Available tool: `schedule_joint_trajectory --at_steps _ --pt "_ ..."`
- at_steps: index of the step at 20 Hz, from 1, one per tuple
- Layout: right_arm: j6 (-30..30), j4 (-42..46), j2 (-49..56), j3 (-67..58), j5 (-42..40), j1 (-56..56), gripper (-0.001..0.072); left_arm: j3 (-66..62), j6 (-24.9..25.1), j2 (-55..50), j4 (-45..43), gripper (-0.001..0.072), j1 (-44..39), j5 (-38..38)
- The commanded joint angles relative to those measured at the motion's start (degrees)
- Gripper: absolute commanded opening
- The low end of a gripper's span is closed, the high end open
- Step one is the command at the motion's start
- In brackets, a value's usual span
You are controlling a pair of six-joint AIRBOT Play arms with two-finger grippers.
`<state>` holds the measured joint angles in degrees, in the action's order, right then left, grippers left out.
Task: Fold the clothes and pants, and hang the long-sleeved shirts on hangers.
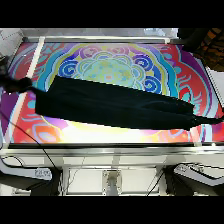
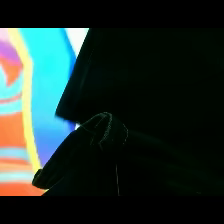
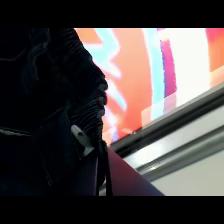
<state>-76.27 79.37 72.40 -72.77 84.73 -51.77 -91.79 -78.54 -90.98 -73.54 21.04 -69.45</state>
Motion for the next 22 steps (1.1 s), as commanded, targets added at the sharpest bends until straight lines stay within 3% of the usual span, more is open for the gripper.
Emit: schedule_joint_trajectory --at_steps 1,3,6,10,15,22 --pt "-2.8 -4.4 4.8 -0.1 -3.9 0.1 0.0014 -7.7 -7.9 -7.3 -1.1 0.0027 -6.8 14.6" --pt "-4.3 -5.8 7.4 -0.1 -7.5 1.0 0.0014 -10.2 -14.8 -10.0 -3.1 0.0027 -7.0 19.5" --pt "-7.4 -6.1 10.9 -0.1 -13.9 4.0 0.0015 -10.5 -19.1 -13.3 -3.1 0.0027 -6.2 21.6" --pt "-10.4 -6.6 15.3 -0.1 -22.8 10.9 0.0018 -10.5 -19.0 -18.3 -2.2 0.0029 -6.5 22.7" --pt "-13.9 -7.7 18.1 -0.1 -34.1 17.5 0.0018 -10.5 -19.1 -20.8 0.8 0.0029 -6.8 30.0" --pt "-16.4 -7.5 18.7 -0.1 -39.4 17.8 0.0018 -10.5 -19.0 -20.5 0.7 0.0028 -6.7 37.3"
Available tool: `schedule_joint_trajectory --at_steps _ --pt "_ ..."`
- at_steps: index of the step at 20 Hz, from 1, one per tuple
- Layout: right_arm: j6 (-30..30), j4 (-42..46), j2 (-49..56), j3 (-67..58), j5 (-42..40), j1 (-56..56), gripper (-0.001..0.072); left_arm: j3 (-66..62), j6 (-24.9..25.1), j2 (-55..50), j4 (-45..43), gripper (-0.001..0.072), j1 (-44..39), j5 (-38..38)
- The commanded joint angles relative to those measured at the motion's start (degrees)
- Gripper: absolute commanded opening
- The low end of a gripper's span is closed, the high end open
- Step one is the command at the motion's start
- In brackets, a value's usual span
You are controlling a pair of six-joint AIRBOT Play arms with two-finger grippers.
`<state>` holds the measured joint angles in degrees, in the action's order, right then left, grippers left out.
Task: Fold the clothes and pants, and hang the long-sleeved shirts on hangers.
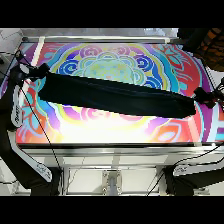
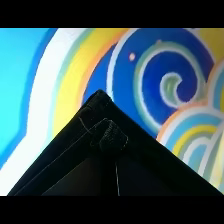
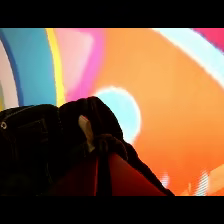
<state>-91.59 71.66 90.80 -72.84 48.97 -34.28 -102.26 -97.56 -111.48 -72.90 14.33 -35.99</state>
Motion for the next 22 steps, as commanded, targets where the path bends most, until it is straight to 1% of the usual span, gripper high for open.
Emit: schedule_joint_trajectory --at_steps 1,2,4,6,8,9,11,15,17,18,19,22 --pt "-2.0 0.2 0.3 0.0 -4.8 0.3 0.0018 -0.1 0.0 0.2 0.1 0.0027 0.0 4.7" --pt "-2.9 0.3 0.3 0.0 -5.9 0.3 0.0018 -0.1 -0.5 0.3 0.1 0.0027 0.0 5.0" --pt "-5.0 0.3 0.3 0.0 -8.5 0.3 0.0017 -0.1 -4.0 0.7 -1.9 0.0027 0.5 4.9" --pt "-5.9 0.3 0.3 0.0 -10.1 0.3 0.0017 -0.1 -4.5 1.3 -5.0 0.0026 0.4 4.9" --pt "-5.9 0.3 0.3 0.0 -11.1 0.4 0.0018 -0.1 -4.7 1.6 -6.8 0.0026 0.4 4.7" --pt "-5.9 0.0 0.5 0.0 -11.3 0.4 0.0018 -0.1 -6.1 1.5 -7.3 0.0026 0.6 4.7" --pt "-5.9 -1.3 1.4 0.0 -11.2 0.4 0.0018 -0.1 -9.4 1.4 -11.3 0.0027 0.7 4.6" --pt "-5.9 -3.3 3.8 0.0 -14.7 2.5 0.0019 -0.1 -13.3 1.4 -18.3 0.0027 0.9 2.9" --pt "-5.9 -4.1 5.0 -0.1 -17.5 4.5 0.0020 -0.1 -13.2 1.4 -18.6 0.0029 1.2 2.8" --pt "-5.9 -4.2 5.6 -0.1 -18.8 5.5 0.0074 -0.1 -13.2 1.4 -18.7 0.0079 1.3 2.9" --pt "-5.9 -4.4 5.9 -0.1 -19.8 6.4 0.0116 -0.1 -13.2 1.4 -18.7 0.0101 1.5 3.0" --pt "-5.9 -4.3 6.1 -0.4 -19.8 7.5 0.0302 -0.1 -13.0 1.7 -18.9 0.0104 1.9 2.7"
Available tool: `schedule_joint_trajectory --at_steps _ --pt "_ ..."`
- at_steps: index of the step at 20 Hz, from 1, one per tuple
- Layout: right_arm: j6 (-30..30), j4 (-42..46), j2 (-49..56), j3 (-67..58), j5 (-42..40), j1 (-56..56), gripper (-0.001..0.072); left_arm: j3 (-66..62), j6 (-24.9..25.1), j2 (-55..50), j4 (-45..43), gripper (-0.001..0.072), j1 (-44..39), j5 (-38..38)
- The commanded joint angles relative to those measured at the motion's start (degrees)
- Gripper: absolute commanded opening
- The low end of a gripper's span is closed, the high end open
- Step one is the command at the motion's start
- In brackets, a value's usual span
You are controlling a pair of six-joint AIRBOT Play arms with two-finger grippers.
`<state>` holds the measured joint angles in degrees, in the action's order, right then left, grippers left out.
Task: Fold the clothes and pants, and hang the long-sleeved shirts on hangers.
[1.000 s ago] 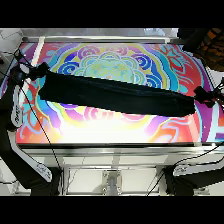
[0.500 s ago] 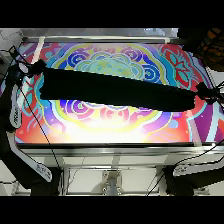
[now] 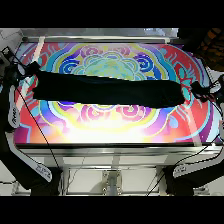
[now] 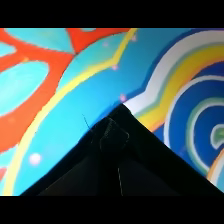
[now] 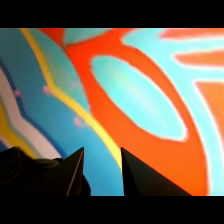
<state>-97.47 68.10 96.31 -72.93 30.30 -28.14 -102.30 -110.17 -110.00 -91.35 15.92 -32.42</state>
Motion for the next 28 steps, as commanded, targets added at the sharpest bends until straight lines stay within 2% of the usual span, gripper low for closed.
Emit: schedule_joint_trajectory --at_steps 1,3,7,10,13,17,18,19,20,24,28 --pt "0.1 -0.7 0.6 -1.2 0.4 1.3 0.0329 0.0 -0.3 0.7 -0.9 0.0142 0.5 -1.0" --pt "1.5 -0.3 0.6 -4.4 4.7 1.3 0.0331 0.0 1.8 2.0 -2.3 0.0556 0.8 -2.2" --pt "7.3 -0.3 0.3 -11.6 14.7 1.3 0.0330 0.0 8.9 5.6 -3.2 0.0566 3.0 -9.1" --pt "12.4 -0.3 0.3 -13.7 23.0 1.3 0.0330 0.0 15.5 5.9 -2.4 0.0564 5.2 -20.5" --pt "14.9 0.2 0.5 -13.7 31.5 1.4 0.0333 0.0 22.7 4.0 0.3 0.0564 6.0 -30.1" --pt "14.9 1.0 0.5 -13.7 38.3 1.4 0.0351 0.0 22.4 2.0 -1.7 0.0566 6.0 -36.0" --pt "14.9 0.9 0.5 -13.7 39.3 1.4 0.0391 0.0 21.6 1.9 -2.2 0.0566 6.0 -36.0" --pt "14.9 0.9 0.5 -13.7 40.1 1.4 0.0524 0.0 20.6 1.9 -3.4 0.0566 6.0 -36.0" --pt "14.9 0.9 0.5 -13.7 40.8 1.4 0.0565 0.0 19.9 1.9 -4.9 0.0567 6.0 -36.0" --pt "14.8 0.9 0.5 -13.7 41.7 1.8 0.0565 0.0 19.1 1.0 -4.3 0.0587 7.0 -35.9" --pt "14.9 1.0 0.5 -13.7 40.0 4.2 0.0565 0.0 23.7 -1.8 5.1 0.0586 7.2 -33.9"
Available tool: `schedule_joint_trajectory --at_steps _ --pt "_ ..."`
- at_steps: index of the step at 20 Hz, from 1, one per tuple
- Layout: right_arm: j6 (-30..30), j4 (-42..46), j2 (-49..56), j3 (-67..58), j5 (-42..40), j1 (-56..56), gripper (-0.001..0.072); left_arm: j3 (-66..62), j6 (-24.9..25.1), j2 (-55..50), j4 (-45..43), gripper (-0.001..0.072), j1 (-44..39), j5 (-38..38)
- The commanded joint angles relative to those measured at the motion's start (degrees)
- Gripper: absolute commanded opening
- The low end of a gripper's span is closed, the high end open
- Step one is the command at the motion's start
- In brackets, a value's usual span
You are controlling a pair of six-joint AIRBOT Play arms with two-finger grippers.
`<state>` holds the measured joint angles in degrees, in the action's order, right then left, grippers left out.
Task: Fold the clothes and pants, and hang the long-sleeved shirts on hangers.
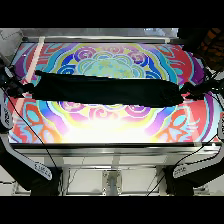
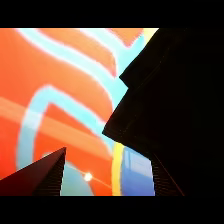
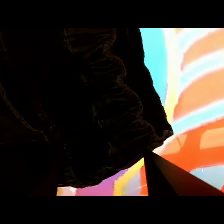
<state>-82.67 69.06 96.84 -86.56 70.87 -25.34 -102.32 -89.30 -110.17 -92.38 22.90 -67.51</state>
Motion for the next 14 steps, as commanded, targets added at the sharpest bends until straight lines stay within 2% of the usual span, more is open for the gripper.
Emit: schedule_joint_trajectory --at_steps 1,3,4,8,9,11,14 --pt "0.0 0.0 0.1 -0.1 -1.4 2.1 0.0565 0.0 2.8 -2.4 7.5 0.0585 0.0 1.7" --pt "0.0 0.0 0.3 -0.1 -2.2 3.4 0.0564 0.0 2.8 -3.6 7.6 0.0576 -0.2 1.6" --pt "0.0 0.1 0.5 -0.1 -2.4 3.9 0.0564 0.0 2.8 -3.9 7.6 0.0512 -0.2 1.4" --pt "-0.2 0.2 0.5 -0.1 -2.7 4.0 0.0564 0.0 5.8 -3.1 5.4 0.0056 -0.2 -0.4" --pt "-0.2 0.1 0.5 -0.1 -2.5 4.1 0.0564 0.0 6.3 -2.7 4.9 0.0029 -0.2 -1.4" --pt "-0.2 0.2 0.5 -0.1 -2.2 4.0 0.0563 0.0 6.4 -1.9 3.7 0.0028 -0.2 -4.3" --pt "-0.2 1.8 0.5 -0.1 -0.9 4.0 0.0561 0.0 7.5 -0.2 -1.0 0.0028 -0.2 -13.4"
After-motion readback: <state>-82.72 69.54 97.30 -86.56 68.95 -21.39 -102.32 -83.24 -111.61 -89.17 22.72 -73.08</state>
